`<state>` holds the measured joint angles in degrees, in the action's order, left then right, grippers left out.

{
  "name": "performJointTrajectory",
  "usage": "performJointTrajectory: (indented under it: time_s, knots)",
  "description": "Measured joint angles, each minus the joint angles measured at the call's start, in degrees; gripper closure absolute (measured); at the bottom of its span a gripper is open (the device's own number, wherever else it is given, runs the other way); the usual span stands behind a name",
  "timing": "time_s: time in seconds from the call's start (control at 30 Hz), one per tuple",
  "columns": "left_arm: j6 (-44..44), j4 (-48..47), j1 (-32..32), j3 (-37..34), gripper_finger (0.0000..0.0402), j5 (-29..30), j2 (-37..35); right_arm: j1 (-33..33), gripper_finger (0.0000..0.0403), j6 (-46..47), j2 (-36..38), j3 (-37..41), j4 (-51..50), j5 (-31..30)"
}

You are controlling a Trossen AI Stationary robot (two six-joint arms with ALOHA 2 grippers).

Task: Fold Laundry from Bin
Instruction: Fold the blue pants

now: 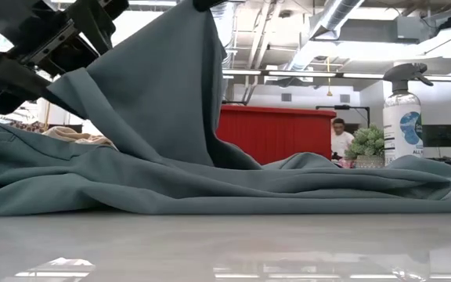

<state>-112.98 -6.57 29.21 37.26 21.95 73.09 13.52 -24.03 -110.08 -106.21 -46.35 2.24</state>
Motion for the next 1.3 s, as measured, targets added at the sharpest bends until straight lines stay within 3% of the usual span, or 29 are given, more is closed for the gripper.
performJointTrajectory:
  time_s: [0.2,0.37,0.47,0.6,0.77,0.9,1.17,1.3]
  knots:
    - [0.4,3.6,-1.0,0.0,0.0207,-2.3,2.2,0.0,0.0387,-0.5,0.0,0.0,-0.2,-0.6]
    - [0.4,2.9,-1.4,0.0,0.0318,-1.4,1.9,0.0,0.0387,-1.3,0.0,0.0,-1.5,-1.5]
    - [0.8,3.7,-1.3,0.0,0.0386,-1.1,1.3,-0.2,0.0387,-0.8,0.0,0.0,-4.9,-6.0]
    - [-0.1,4.6,-0.3,0.0,0.0399,0.8,-0.4,-2.0,0.0387,-0.4,0.0,0.0,-12.0,-12.7]
    - [-0.3,4.7,1.8,1.7,0.0401,10.6,-3.9,-5.0,0.0387,-0.5,0.0,0.0,-14.1,-15.7]
    - [4.3,4.8,3.8,5.2,0.0401,18.6,-5.7,-6.7,0.0387,-3.5,0.0,0.0,-9.5,-20.0]
    - [8.3,4.2,7.7,10.7,0.0401,23.8,-3.4,-7.2,0.0387,-12.4,0.0,0.0,5.7,-20.1]
    - [4.1,4.4,9.7,11.8,0.0402,23.9,0.2,-7.4,0.0387,-15.2,0.0,0.0,10.9,-14.8]
